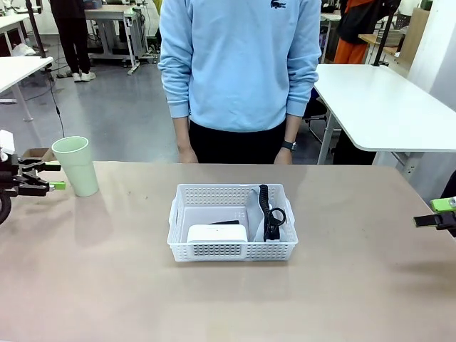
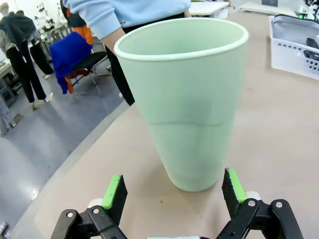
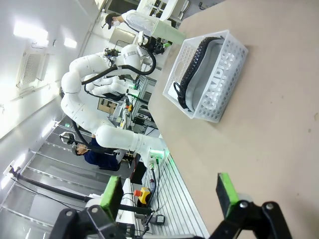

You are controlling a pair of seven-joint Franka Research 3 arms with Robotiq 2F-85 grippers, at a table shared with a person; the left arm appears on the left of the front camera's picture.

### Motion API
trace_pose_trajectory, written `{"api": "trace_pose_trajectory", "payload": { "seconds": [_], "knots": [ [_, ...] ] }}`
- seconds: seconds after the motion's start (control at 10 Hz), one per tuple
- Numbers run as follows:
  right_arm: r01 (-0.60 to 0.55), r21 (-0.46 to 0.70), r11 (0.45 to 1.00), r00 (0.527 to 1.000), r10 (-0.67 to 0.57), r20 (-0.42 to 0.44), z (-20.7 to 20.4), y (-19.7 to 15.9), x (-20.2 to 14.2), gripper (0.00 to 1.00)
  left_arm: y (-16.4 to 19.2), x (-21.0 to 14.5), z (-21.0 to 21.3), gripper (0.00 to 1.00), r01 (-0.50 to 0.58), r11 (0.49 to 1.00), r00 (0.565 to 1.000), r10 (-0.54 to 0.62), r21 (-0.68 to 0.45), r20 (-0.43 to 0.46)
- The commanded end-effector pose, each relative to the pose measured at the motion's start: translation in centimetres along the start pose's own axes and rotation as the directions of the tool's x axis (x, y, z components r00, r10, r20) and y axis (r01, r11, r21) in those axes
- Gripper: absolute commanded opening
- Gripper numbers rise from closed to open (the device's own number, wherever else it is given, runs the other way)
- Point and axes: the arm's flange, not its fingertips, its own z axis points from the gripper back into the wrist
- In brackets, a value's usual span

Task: Efficiently arrange items inside the basket to fit them all.
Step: Pick up the Reusable plastic cup and place it inside the Organizing basket.

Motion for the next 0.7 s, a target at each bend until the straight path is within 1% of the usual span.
{"api": "trace_pose_trajectory", "payload": {
  "seconds": [0.0, 0.2, 0.4, 0.6],
  "knots": [
    [-0.022, -0.012, 1.0, 1.0, 0.022, 0.001, -0.1, 0.0, -0.4, 1.0, 0.6, 0.4, -0.8, 1.0, 0.013, 1.0, 1.0, -0.013, 0.013, -0.005],
    [-0.022, -0.012, 1.0, 1.0, 0.022, 0.001, -0.1, 0.0, -0.4, 1.0, 0.6, 0.4, -1.2, 1.0, 0.015, 0.999, 1.0, -0.016, -0.043, -0.018],
    [-0.022, -0.012, 1.0, 1.0, 0.022, 0.001, -0.1, 0.0, -0.4, 1.0, 0.6, 0.5, -1.4, 1.0, 0.022, 0.999, 1.0, -0.022, -0.05, 0.008],
    [-0.022, -0.012, 1.0, 1.0, 0.022, 0.001, -0.1, 0.0, -0.4, 1.0, 0.7, 0.7, -2.6, 1.0, 0.026, 0.996, 1.0, -0.025, -0.08, 0.016]
  ]
}}
